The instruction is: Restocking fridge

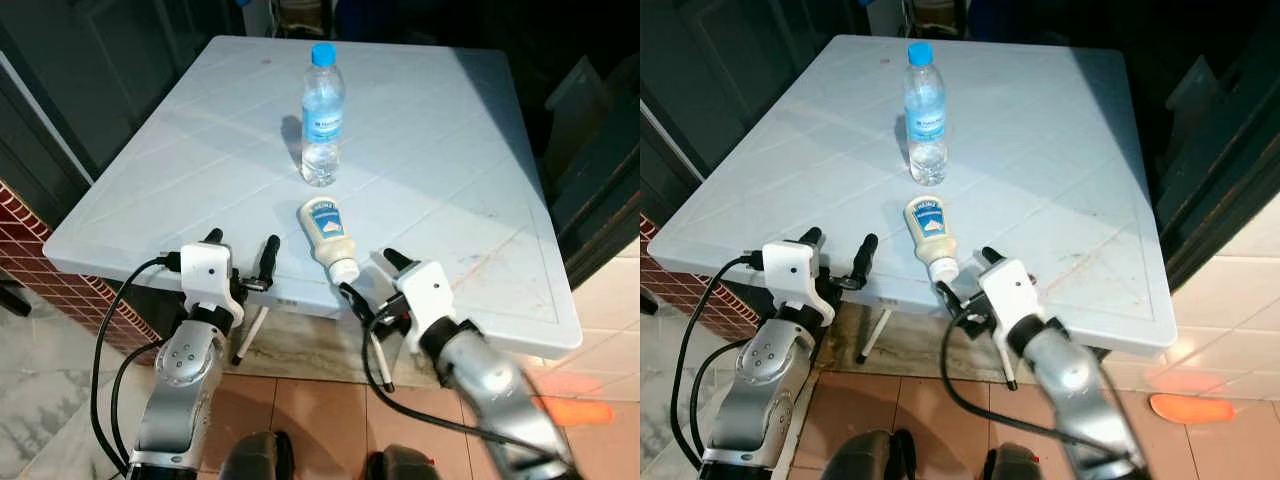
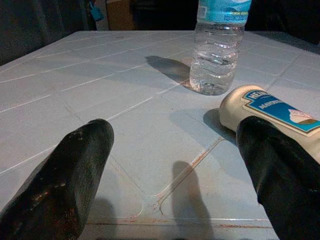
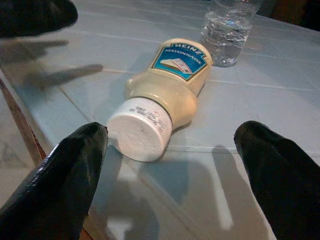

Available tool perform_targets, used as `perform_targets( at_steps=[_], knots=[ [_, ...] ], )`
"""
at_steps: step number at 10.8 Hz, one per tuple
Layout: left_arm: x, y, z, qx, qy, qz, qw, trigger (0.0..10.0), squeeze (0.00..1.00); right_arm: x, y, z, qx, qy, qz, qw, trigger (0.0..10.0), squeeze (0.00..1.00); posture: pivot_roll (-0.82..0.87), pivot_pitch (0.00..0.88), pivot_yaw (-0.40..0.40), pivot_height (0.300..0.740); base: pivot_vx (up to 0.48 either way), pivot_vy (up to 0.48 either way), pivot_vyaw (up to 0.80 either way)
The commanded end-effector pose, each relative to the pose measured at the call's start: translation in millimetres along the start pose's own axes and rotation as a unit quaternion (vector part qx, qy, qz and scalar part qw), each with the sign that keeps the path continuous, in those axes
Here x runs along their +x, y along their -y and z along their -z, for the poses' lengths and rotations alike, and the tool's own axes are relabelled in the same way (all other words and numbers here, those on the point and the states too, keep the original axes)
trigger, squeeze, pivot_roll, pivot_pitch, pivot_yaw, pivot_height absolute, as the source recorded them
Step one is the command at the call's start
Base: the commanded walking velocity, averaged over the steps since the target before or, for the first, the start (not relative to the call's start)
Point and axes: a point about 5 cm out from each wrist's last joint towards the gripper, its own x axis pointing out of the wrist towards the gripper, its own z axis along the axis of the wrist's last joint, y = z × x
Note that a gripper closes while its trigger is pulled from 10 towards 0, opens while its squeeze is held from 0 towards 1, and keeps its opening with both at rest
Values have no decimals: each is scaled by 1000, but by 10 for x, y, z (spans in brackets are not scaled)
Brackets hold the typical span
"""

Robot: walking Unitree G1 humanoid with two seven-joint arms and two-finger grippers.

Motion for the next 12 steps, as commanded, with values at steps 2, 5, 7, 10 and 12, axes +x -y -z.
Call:
perform_targets(
  at_steps=[2, 5, 7, 10, 12],
  knots=[
    [-17, -5, 20, 3, -6, 3, 1000, 10000, 0, -44, 172, 47, -52, -22, -4, 998, 10000, 0, -31, 76, 43, 740, 0, 0, 0],
    [-23, 31, 23, -1, -7, 6, 1000, 10000, 0, -42, 249, 207, -59, -51, -46, 996, 10000, 0, -30, 88, 44, 740, 0, 0, 0],
    [-23, 12, 14, 1, -7, 6, 1000, 10000, 0, 29, 217, 272, -59, -48, -61, 995, 10000, 0, -21, 91, 44, 740, 0, 0, 0],
    [-48, -8, 14, 6, -11, 0, 1000, 10000, 0, 237, 151, 287, -32, -36, -72, 996, 10000, 0, -7, 97, 49, 740, 0, 0, 0],
    [-45, -27, 5, 9, -10, -4, 1000, 10000, 0, 406, 88, 223, -24, -18, -89, 996, 10000, 0, 5, 98, 50, 740, 0, 0, 0]
  ],
)
